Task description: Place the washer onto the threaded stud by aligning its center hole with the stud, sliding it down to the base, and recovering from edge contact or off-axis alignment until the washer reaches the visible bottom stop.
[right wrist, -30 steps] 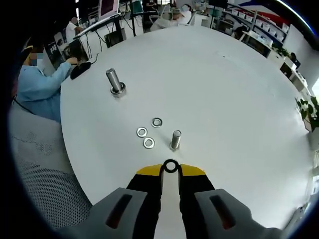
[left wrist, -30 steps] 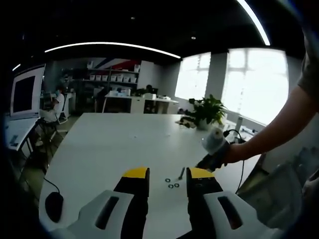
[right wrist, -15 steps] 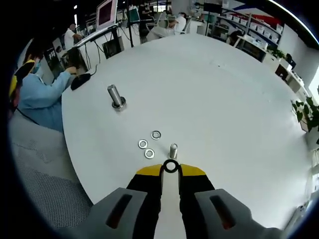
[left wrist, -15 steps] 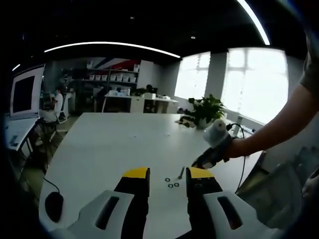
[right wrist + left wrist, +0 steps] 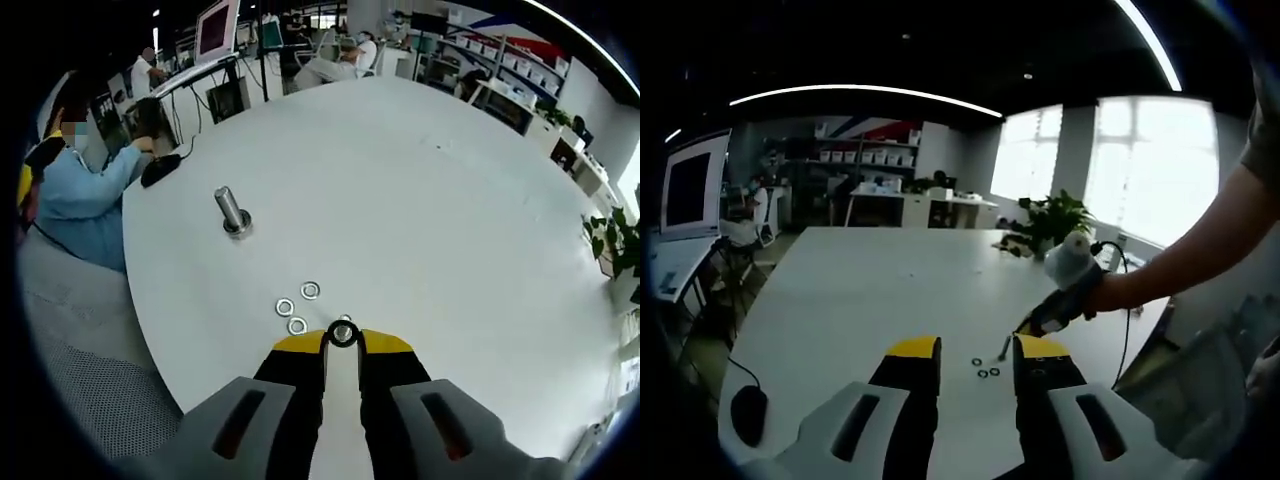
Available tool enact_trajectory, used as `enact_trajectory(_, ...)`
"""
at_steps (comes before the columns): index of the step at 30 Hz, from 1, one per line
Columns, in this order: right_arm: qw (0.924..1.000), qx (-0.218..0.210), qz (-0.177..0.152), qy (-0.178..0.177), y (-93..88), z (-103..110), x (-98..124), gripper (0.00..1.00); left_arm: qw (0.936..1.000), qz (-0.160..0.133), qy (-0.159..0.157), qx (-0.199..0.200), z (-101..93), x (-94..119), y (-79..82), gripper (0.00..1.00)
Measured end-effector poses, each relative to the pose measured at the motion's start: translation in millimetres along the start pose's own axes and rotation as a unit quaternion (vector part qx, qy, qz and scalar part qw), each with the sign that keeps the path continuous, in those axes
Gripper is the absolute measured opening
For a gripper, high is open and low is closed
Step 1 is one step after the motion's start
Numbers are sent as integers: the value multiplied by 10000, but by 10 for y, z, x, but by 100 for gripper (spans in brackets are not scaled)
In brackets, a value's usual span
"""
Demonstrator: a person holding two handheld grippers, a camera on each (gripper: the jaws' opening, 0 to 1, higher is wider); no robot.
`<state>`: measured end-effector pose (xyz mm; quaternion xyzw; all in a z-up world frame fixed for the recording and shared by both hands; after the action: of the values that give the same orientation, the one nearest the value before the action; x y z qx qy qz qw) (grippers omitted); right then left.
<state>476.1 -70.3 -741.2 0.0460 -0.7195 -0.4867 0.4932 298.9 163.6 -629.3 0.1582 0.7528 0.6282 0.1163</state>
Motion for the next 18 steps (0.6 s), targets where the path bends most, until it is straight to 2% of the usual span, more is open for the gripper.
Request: enact_trajectory(18,9999,144,93,14,63,-28,-57,14,10000,22,25,1,10,4,-2,26)
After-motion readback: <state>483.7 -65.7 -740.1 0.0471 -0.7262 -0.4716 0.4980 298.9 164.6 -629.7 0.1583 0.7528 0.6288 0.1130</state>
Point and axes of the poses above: the point that each gripper's makers call its tool centre point, and the gripper's own axes: x roughly backward along the fingers, z roughly to its left, y roughly out of its top, the point moved 8 cm from there along x, roughly backward along the fingers, and after that the axes turned 14 degrees about -z, right-handed, at the moved point
